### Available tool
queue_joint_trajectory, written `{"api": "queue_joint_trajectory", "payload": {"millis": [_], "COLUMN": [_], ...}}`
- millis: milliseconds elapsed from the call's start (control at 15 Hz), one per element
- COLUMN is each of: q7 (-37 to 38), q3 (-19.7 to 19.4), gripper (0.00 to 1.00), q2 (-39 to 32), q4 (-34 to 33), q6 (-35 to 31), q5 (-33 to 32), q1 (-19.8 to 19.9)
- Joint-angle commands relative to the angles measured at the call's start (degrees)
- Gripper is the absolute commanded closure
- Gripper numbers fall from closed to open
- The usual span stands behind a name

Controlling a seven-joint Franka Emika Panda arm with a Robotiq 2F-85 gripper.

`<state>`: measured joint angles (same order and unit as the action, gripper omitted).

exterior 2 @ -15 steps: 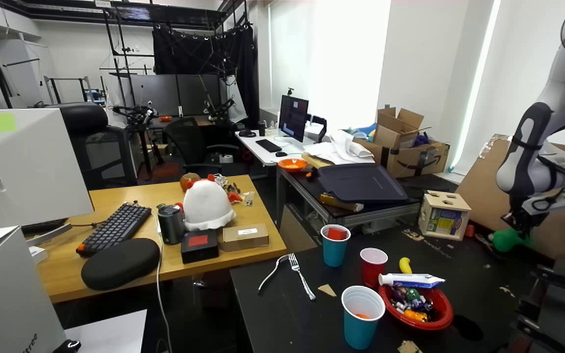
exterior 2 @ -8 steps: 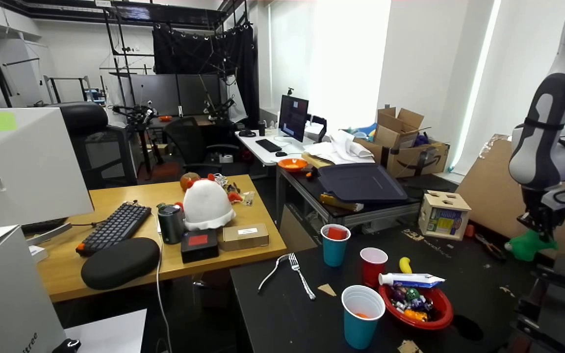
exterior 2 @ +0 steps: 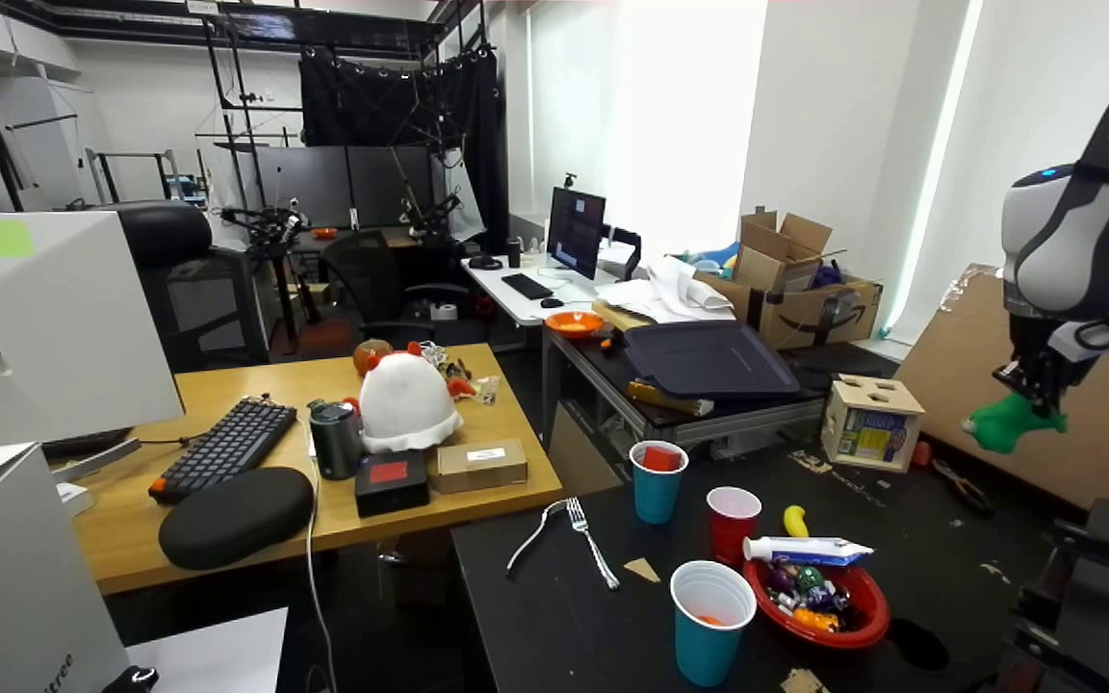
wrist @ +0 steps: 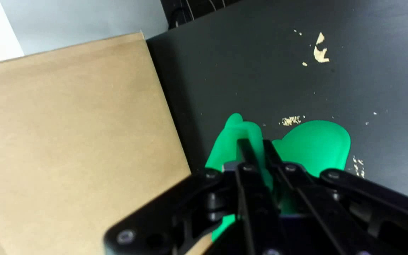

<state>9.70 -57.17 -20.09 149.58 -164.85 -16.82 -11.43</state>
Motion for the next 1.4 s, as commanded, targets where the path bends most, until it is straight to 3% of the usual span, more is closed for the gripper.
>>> {"api": "queue_joint_trajectory", "payload": {"millis": [0, 200, 467, 1000, 1333], "q7": [3.51, 4.05, 3.73, 2.53, 1.71], "q3": [-5.19, -8.59, -9.87, -8.42, -5.59], "gripper": [0.98, 0.98, 0.98, 0.98, 0.98], "q2": [5.09, 6.84, 8.02, 8.37, 8.99], "q4": [-0.82, -1.63, -3.23, -5.66, -7.06], "q6": [2.56, 3.29, 4.49, 6.72, 8.87], "q5": [-2.73, -2.35, -1.73, -1.26, -0.71], "q1": [-6.42, -12.19, -17.18, -22.53, -26.19]}}
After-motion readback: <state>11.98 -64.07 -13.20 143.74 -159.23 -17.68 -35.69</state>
